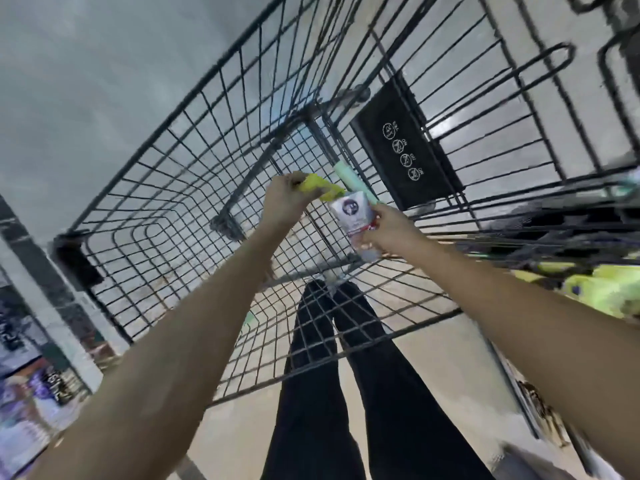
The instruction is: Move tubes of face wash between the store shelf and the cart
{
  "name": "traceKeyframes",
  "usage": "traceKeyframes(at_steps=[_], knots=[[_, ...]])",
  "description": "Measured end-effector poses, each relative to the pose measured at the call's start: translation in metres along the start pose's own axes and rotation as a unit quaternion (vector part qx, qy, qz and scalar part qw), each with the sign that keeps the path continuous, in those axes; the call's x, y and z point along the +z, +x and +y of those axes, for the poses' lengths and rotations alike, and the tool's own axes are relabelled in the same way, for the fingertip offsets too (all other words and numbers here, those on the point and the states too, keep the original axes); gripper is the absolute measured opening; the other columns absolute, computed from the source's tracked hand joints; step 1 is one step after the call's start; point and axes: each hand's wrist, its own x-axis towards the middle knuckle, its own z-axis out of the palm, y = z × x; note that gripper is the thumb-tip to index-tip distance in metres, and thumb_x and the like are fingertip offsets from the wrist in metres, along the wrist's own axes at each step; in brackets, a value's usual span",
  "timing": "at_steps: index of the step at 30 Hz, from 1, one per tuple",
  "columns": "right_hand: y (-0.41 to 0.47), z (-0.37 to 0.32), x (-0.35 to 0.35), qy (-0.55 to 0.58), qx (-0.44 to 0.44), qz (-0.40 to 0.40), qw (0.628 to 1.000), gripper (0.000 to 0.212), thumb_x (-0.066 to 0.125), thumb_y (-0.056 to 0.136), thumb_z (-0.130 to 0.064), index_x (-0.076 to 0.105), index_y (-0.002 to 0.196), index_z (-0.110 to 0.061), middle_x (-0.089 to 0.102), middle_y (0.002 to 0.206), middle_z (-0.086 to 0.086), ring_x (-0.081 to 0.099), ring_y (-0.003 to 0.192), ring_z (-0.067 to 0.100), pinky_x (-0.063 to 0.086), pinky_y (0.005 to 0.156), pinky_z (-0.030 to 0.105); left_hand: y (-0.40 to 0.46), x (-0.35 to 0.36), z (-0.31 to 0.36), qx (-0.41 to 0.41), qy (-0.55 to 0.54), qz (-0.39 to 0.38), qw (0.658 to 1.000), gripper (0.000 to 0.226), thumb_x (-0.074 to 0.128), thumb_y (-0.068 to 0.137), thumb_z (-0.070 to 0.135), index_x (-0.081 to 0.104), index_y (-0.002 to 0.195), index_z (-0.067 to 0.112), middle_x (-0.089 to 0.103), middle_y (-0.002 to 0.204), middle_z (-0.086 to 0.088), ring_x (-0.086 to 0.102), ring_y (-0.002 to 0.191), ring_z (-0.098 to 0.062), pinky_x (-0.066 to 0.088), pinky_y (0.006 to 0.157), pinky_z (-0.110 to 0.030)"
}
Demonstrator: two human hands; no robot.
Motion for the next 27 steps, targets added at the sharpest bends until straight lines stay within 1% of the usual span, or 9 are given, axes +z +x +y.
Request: traceKeyframes(at_steps=[4, 6, 9, 12, 14, 17, 20, 23, 27], knots=[[-0.069, -0.03, -0.017, 0.185, -0.025, 0.024, 0.982, 0.049, 0.085, 0.078, -0.006, 0.059, 0.115, -0.025, 0.073, 0.11, 0.001, 0.071, 0.097, 0.02, 0.059, 0.087, 0.039, -0.063, -0.033, 0.044, -0.021, -0.087, 0.054, 0.995, 0.016, 0.086, 0.08, 0.031, 0.078, 0.091, 0.022, 0.077, 0.086, 0.011, 0.07, 0.08, -0.002, 0.056, 0.083, -0.029], [-0.105, -0.042, -0.023, 0.257, -0.041, 0.028, 0.965, 0.048, 0.087, 0.077, -0.009, 0.062, 0.117, -0.02, 0.074, 0.112, 0.006, 0.073, 0.095, 0.024, 0.061, 0.087, 0.045, -0.098, -0.048, 0.069, -0.021, -0.139, 0.074, 0.987, 0.032, 0.088, 0.078, 0.035, 0.079, 0.101, 0.014, 0.079, 0.094, 0.003, 0.073, 0.092, -0.011, 0.057, 0.099, -0.042], [-0.157, -0.056, -0.031, 0.352, -0.077, 0.017, 0.933, 0.06, 0.087, 0.077, -0.01, 0.061, 0.13, -0.017, 0.074, 0.121, 0.011, 0.074, 0.102, 0.032, 0.062, 0.078, 0.044, -0.15, -0.067, 0.107, -0.013, -0.219, 0.105, 0.97, 0.051, 0.089, 0.072, 0.041, 0.076, 0.111, 0.01, 0.08, 0.098, -0.001, 0.074, 0.095, -0.013, 0.052, 0.107, -0.046], [-0.209, -0.07, -0.044, 0.414, -0.123, 0.008, 0.902, 0.066, 0.086, 0.075, -0.014, 0.059, 0.135, -0.024, 0.075, 0.12, 0.005, 0.072, 0.11, 0.032, 0.056, 0.096, 0.053, -0.197, -0.079, 0.147, 0.004, -0.305, 0.131, 0.943, 0.051, 0.093, 0.06, 0.047, 0.078, 0.096, 0.015, 0.079, 0.099, -0.012, 0.074, 0.099, -0.027, 0.053, 0.104, -0.054], [-0.244, -0.076, -0.049, 0.436, -0.165, 0.009, 0.885, 0.066, 0.085, 0.076, -0.015, 0.058, 0.136, -0.021, 0.074, 0.123, 0.007, 0.07, 0.114, 0.035, 0.054, 0.1, 0.056, -0.226, -0.085, 0.172, 0.025, -0.345, 0.126, 0.93, 0.048, 0.093, 0.064, 0.046, 0.078, 0.096, 0.015, 0.077, 0.101, -0.018, 0.073, 0.097, -0.031, 0.055, 0.1, -0.06], [-0.288, -0.077, -0.054, 0.426, -0.223, 0.045, 0.875, 0.053, 0.081, 0.083, -0.007, 0.06, 0.131, -0.014, 0.074, 0.12, 0.01, 0.07, 0.113, 0.038, 0.058, 0.093, 0.052, -0.26, -0.086, 0.204, 0.062, -0.365, 0.123, 0.921, 0.05, 0.086, 0.08, 0.04, 0.072, 0.109, 0.001, 0.073, 0.092, -0.008, 0.072, 0.086, -0.024, 0.061, 0.09, -0.05], [-0.329, -0.07, -0.058, 0.438, -0.251, 0.091, 0.859, 0.042, 0.078, 0.085, -0.004, 0.065, 0.123, -0.017, 0.077, 0.112, 0.005, 0.073, 0.105, 0.028, 0.058, 0.086, 0.039, -0.285, -0.076, 0.224, 0.068, -0.375, 0.088, 0.92, 0.036, 0.082, 0.084, 0.044, 0.073, 0.096, 0.011, 0.065, 0.08, -0.004, 0.062, 0.076, -0.025, 0.057, 0.073, -0.044], [-0.363, -0.055, -0.057, 0.463, -0.259, 0.132, 0.838, 0.038, 0.079, 0.085, -0.007, 0.069, 0.117, -0.024, 0.078, 0.112, 0.003, 0.073, 0.105, 0.026, 0.056, 0.091, 0.043, -0.309, -0.06, 0.234, 0.071, -0.359, 0.049, 0.929, 0.028, 0.075, 0.092, 0.045, 0.071, 0.093, 0.017, 0.063, 0.076, 0.0, 0.06, 0.07, -0.02, 0.053, 0.06, -0.033], [-0.399, -0.022, -0.044, 0.515, -0.259, 0.181, 0.796, 0.041, 0.079, 0.085, -0.008, 0.069, 0.122, -0.021, 0.077, 0.112, 0.005, 0.072, 0.1, 0.026, 0.055, 0.08, 0.036, -0.341, -0.034, 0.233, 0.111, -0.323, -0.05, 0.939, 0.032, 0.063, 0.1, 0.044, 0.068, 0.106, 0.013, 0.065, 0.081, -0.009, 0.066, 0.069, -0.023, 0.059, 0.066, -0.038]])
